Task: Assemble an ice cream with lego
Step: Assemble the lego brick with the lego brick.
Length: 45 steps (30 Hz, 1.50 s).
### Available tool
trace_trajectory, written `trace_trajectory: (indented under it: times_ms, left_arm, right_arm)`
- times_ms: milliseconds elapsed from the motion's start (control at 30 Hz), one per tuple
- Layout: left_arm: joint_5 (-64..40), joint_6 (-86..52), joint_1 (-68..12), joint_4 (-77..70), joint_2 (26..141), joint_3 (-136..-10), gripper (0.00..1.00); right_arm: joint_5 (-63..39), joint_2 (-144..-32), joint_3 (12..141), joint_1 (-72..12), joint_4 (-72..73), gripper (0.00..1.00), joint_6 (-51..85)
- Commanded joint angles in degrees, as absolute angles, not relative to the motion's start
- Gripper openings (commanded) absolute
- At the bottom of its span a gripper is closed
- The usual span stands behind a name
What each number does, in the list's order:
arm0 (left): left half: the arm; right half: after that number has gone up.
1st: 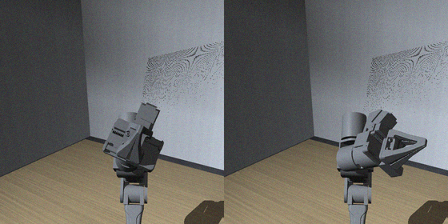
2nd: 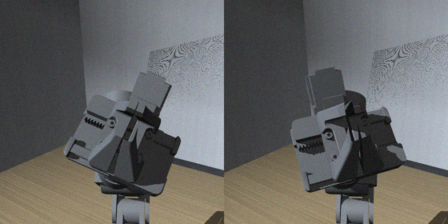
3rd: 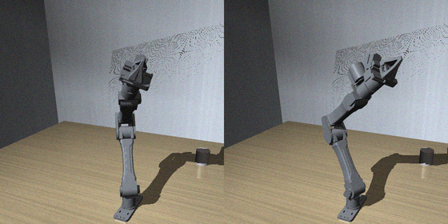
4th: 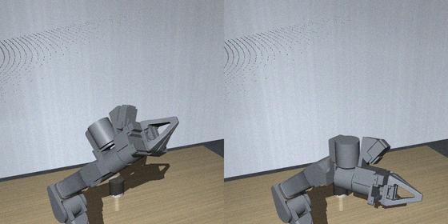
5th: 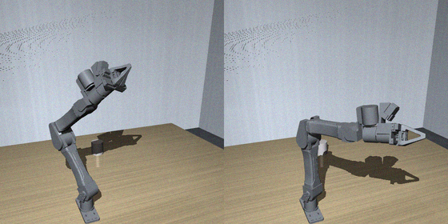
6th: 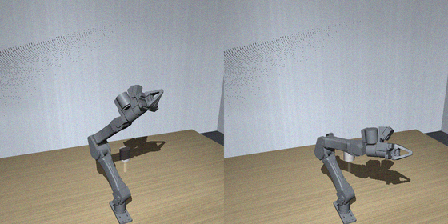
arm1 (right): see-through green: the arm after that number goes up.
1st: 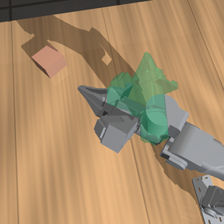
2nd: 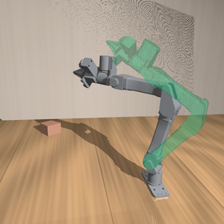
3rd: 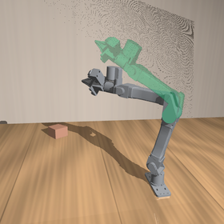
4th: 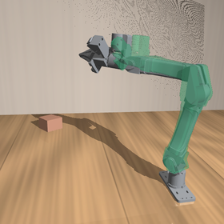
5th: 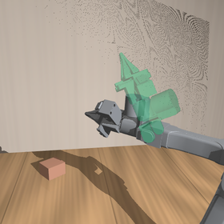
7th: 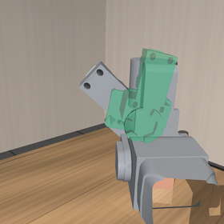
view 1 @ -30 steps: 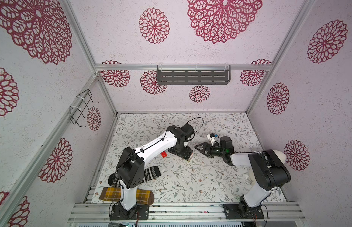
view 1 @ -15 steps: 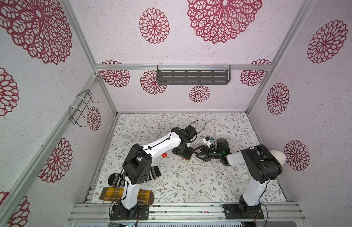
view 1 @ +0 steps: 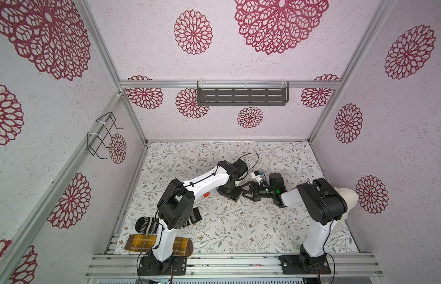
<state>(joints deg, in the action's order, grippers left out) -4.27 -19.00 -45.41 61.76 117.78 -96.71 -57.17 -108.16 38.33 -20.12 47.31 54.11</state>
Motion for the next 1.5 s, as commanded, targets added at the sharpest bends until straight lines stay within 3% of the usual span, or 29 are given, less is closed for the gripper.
trace_trajectory:
  times_ms: [0,467,1033,1467]
  left_arm:
    - [-4.43,-18.38,-46.14,60.54,118.02,-98.09,0.56]
    - [-4.62,-17.75,-46.14,61.0,119.02,-99.76,0.34]
    - [-3.17,-16.67,-47.64,62.83,119.57,-100.4,0.28]
    - [1.6,-19.81,-50.13,67.32,123.37,-102.84,0.32]
  right_arm:
    - [-58.71,-109.38,40.31,-20.88,49.38,0.87,54.84]
    - [-58.54,-110.06,41.31,-21.36,47.57,0.82,53.51]
    - [-57.74,-109.76,42.05,-21.46,45.02,0.8,51.77]
    - [-57.39,-110.39,42.36,-21.71,43.77,0.66,51.36]
